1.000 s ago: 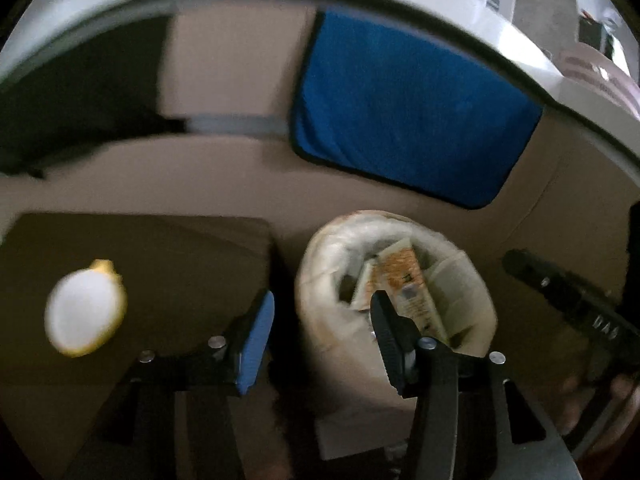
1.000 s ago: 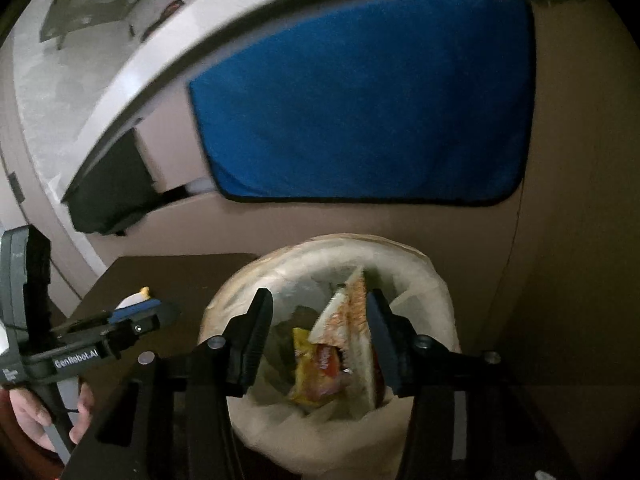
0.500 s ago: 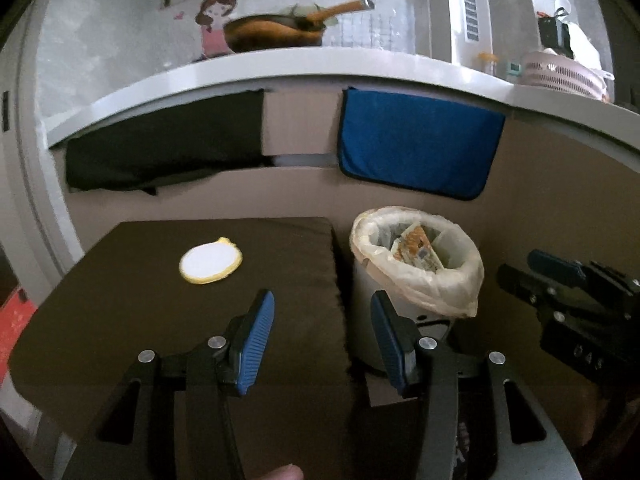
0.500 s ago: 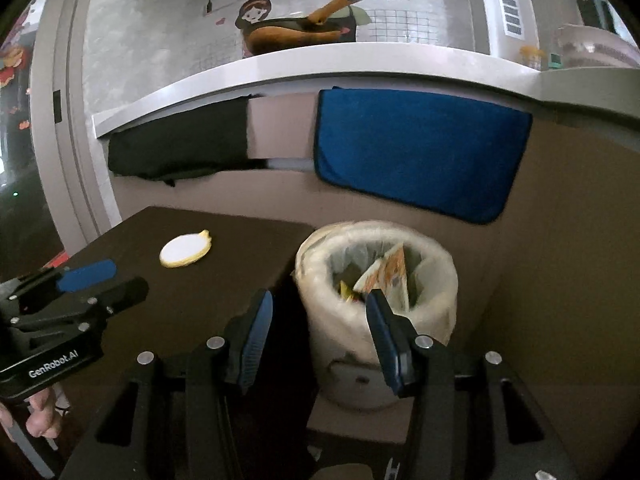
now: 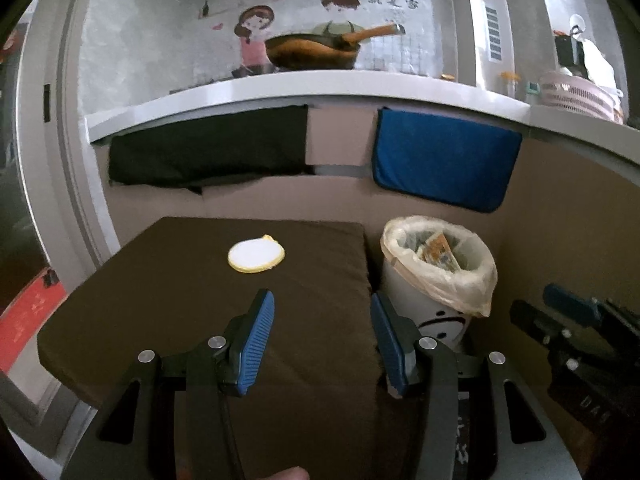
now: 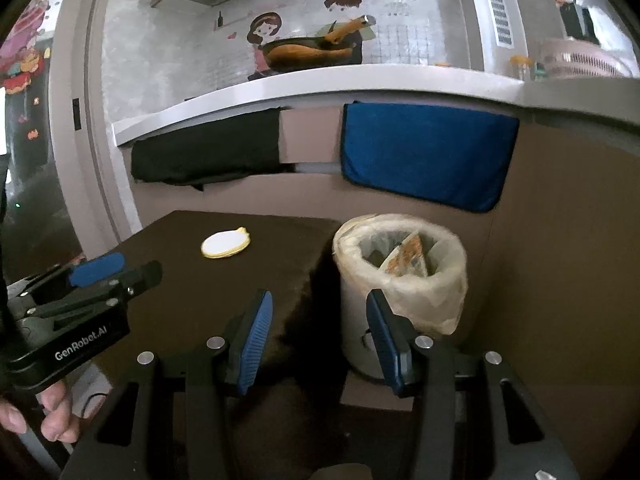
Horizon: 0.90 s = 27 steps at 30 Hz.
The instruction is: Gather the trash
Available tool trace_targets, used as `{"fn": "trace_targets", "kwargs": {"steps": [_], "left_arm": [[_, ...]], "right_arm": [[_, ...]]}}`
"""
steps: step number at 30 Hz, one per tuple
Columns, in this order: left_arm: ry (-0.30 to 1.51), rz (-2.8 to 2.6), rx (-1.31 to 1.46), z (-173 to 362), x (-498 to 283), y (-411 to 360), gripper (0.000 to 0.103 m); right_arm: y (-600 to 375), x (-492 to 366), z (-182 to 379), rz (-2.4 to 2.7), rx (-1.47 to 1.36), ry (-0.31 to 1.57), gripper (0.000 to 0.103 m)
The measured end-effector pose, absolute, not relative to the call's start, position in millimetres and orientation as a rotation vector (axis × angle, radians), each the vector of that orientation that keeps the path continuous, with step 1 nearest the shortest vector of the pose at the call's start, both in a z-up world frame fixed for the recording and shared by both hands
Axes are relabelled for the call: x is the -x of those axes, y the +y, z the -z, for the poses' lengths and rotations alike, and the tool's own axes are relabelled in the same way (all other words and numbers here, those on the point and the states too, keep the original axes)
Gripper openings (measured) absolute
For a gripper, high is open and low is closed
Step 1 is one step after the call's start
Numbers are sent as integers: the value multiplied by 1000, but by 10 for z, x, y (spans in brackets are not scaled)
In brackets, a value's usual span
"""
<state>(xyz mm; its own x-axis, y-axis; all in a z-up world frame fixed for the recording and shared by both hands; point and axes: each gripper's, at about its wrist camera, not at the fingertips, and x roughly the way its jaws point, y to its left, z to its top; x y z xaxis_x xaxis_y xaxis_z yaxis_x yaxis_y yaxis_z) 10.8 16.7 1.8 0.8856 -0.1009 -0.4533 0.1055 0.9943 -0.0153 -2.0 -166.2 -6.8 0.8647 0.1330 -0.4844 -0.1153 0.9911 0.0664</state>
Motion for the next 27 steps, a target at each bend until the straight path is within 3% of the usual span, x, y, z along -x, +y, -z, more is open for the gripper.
{"fn": "trace_targets", "kwargs": {"steps": [27], "left_arm": [[474,70,-3,-55,22,330,51]], "right_arm": [[-1537,59,111,-156,-35,530,46]]}}
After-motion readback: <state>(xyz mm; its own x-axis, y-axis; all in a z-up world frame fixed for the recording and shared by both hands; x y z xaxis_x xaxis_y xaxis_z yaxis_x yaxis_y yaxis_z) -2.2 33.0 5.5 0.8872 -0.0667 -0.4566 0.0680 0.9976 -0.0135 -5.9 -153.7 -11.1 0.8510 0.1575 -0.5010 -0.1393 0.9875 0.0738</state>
